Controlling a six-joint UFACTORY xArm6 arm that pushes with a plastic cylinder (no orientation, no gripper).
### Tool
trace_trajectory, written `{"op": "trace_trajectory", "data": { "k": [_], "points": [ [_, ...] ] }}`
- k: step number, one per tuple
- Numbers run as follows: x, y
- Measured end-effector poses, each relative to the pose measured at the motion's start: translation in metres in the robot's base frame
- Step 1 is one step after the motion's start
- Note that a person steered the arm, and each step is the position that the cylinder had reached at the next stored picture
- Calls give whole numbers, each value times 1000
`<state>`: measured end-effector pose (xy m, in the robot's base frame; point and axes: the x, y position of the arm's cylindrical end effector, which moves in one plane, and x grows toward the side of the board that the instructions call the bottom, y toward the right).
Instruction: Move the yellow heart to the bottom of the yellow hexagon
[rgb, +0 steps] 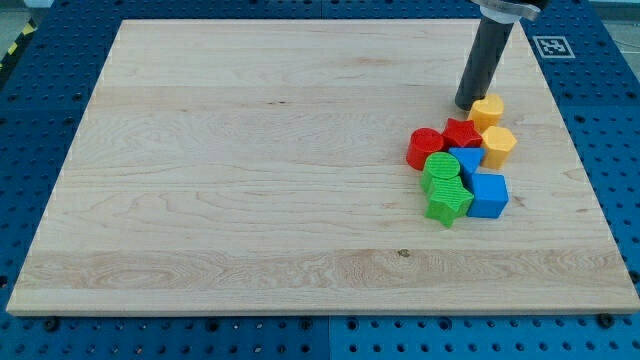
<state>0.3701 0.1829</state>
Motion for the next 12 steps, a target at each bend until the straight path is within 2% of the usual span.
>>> {"op": "trace_trajectory", "data": {
  "k": [3,10,12],
  "points": [
    [17,-9],
    [48,63],
    [25,81]
  ]
}}
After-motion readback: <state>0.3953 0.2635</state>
